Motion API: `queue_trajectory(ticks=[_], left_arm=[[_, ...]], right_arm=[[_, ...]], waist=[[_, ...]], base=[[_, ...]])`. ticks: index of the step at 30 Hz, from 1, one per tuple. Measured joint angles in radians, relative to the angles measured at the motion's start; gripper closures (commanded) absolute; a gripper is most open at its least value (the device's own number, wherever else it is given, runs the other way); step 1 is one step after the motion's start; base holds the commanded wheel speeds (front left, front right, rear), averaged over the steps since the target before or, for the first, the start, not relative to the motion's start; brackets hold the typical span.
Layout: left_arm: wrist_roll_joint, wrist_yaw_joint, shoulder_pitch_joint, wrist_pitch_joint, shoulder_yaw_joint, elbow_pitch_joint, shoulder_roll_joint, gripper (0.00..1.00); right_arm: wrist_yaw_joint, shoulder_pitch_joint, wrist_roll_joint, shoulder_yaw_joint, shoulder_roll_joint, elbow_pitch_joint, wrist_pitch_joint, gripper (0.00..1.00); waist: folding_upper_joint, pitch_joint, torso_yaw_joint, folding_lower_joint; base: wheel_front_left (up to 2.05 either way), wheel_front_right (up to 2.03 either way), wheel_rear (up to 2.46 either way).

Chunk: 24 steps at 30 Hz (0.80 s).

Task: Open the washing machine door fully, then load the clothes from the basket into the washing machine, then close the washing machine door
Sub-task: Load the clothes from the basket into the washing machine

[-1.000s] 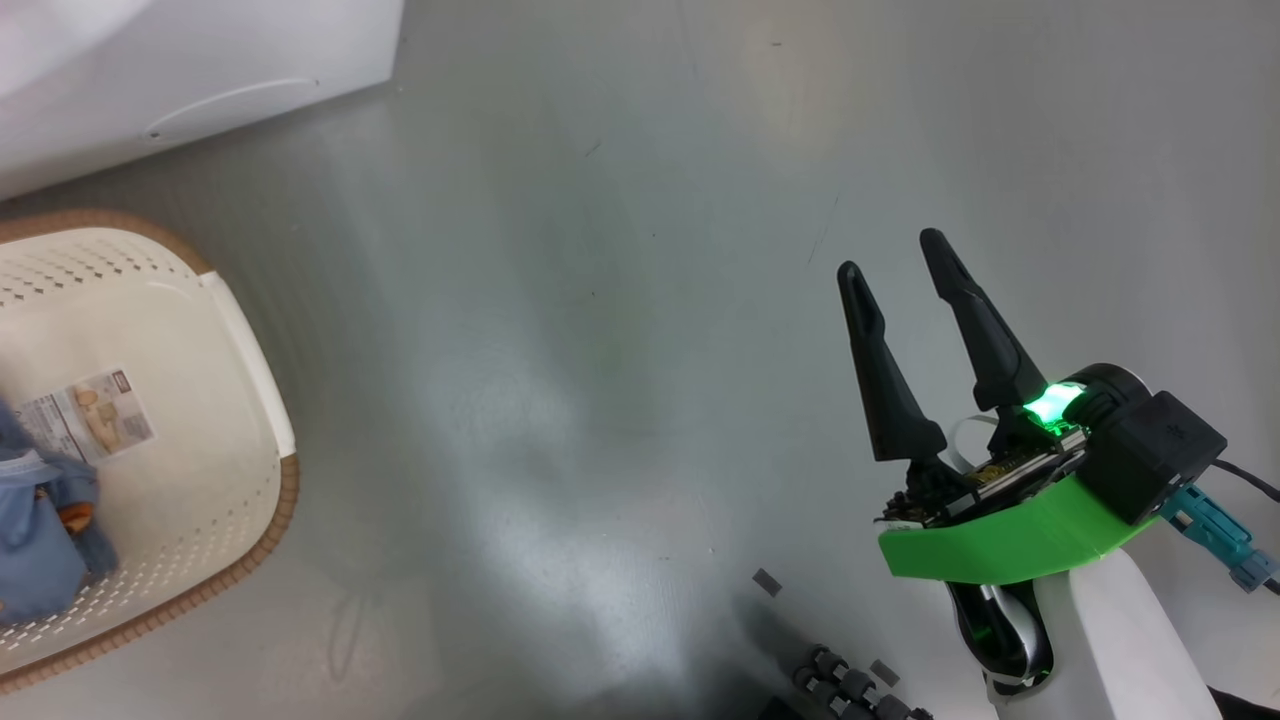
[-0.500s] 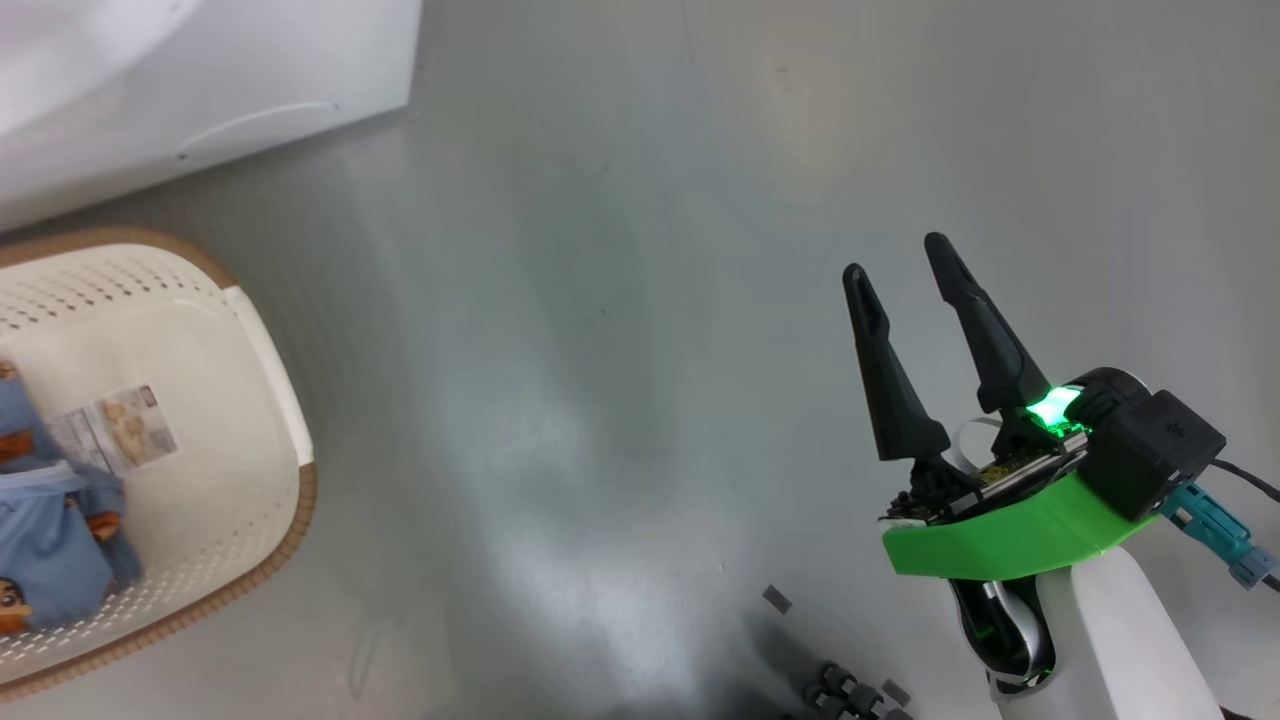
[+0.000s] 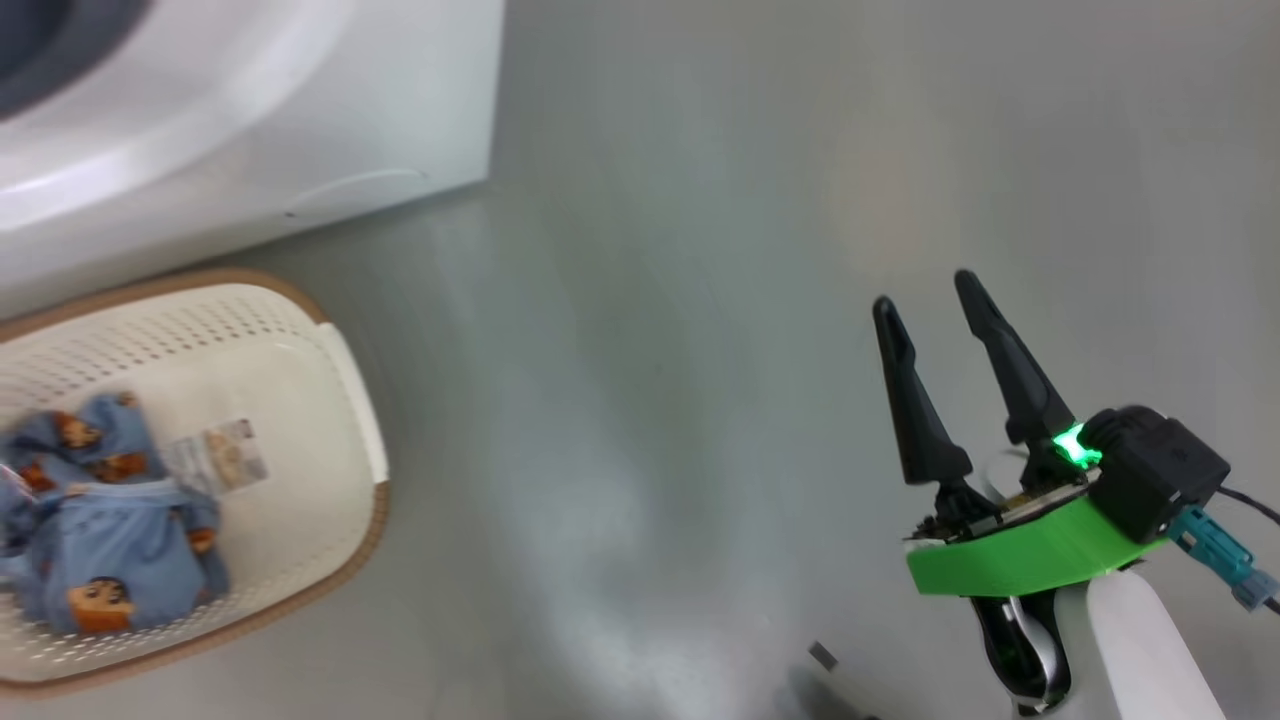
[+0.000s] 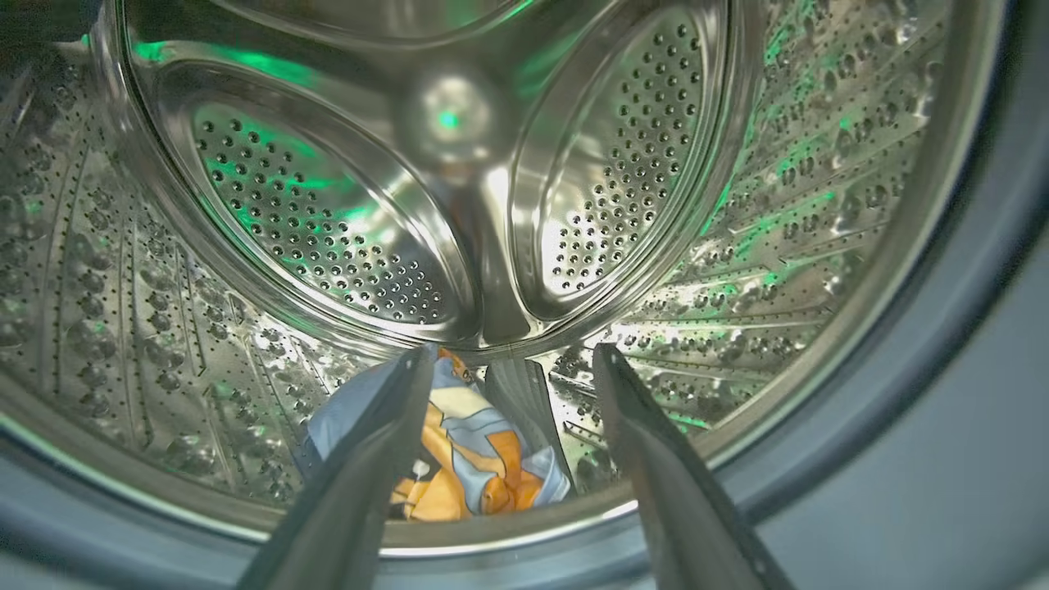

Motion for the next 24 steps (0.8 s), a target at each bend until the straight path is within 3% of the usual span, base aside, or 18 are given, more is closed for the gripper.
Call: queue_trajectory(ticks=[6,14,24], left_arm=[[-0.004,0.091,0.322,-0.004,0.032,-0.292,-0.058,0.0],[0.028,0.215,0.716,-0.007,0.056,-0.636,-0.092,0.0],[0.063,0.269,0.974,-0.007,0.033,-0.802,-0.126,0.0]], right_arm=[[0.0,0.04,-0.043,-0.016,0.0,0.021,0.0,0.0],[0.0,0.084,-0.085,-0.043,0.0,0.036,0.0,0.0],[0.0,0.145,-0.122,-0.044,0.0,0.067,0.0,0.0]], waist=[[0.0,-0.06,0.053,0.0],[0.0,-0.148,0.124,0.0],[0.0,-0.255,0.199,0.0]], base=[[0.0,0.0,0.0],[0.0,0.0,0.0],[0.0,0.0,0.0]])
